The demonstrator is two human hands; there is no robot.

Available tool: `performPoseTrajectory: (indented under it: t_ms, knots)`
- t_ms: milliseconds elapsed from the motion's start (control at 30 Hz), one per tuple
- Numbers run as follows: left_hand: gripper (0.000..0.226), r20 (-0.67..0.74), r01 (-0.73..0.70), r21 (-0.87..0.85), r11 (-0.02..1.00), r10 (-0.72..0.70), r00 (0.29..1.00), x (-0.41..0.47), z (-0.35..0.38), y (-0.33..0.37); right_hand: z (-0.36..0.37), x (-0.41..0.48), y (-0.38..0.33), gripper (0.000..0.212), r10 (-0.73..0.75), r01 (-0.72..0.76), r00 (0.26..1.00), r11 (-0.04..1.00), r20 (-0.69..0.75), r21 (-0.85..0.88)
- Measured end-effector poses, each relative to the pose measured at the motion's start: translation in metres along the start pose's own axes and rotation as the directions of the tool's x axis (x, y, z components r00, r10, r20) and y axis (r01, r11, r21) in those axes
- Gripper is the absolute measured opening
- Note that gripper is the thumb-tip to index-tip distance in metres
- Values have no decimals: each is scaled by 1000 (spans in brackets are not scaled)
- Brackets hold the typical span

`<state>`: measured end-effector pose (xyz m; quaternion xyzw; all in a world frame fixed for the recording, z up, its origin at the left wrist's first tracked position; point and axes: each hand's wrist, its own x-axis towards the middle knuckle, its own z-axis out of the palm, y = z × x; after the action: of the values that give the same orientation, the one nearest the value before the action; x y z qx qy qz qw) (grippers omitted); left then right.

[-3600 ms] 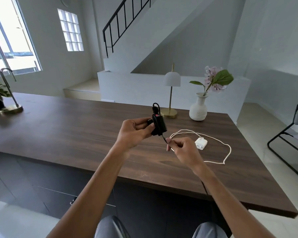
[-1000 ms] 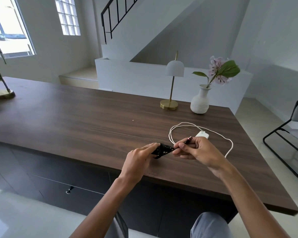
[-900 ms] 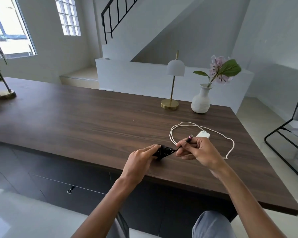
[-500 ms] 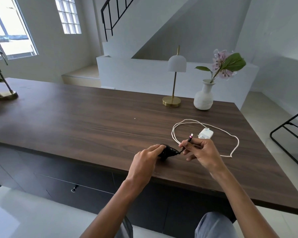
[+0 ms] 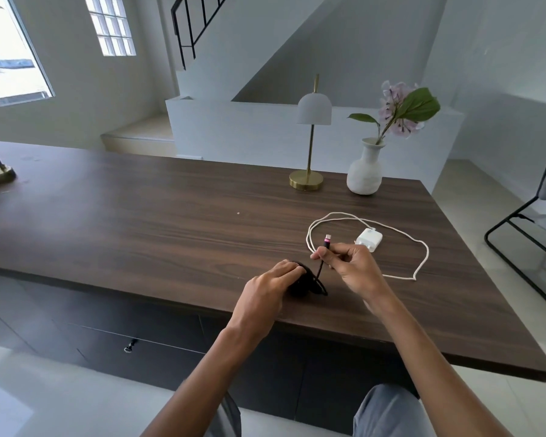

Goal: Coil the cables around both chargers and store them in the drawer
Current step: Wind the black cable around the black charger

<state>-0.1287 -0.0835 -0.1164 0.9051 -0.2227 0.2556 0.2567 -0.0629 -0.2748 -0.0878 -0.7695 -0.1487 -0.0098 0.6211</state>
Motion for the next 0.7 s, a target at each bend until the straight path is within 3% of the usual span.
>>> performPoseTrajectory:
  t_ms: [133, 233, 400, 533, 633, 700]
  knots:
    - [49, -74, 22, -47, 999, -26, 997, -5, 5, 1, 5, -1, 15, 27, 95, -97, 995, 994, 24, 54]
    - [31, -152, 54, -125, 991, -73, 986, -8, 8, 7, 9, -2, 21, 25, 128, -127, 992, 986, 2, 109]
    - [15, -205, 288, -321, 902, -363, 909, -3, 20, -1, 17, -3, 23, 22, 123, -121, 992, 989, -22, 88]
    - [14, -166, 390, -462, 796, -510, 844, 6, 15, -2, 19, -4, 25, 20, 138, -132, 989, 986, -45, 103]
    - [36, -53, 487, -614, 621, -648, 760, 9, 12, -7, 22, -3, 25, 19, 152, -143, 987, 981, -60, 133]
    - [44, 19, 539, -614, 577, -672, 741, 11, 12, -12, 24, -2, 27, 22, 166, -157, 985, 976, -48, 148]
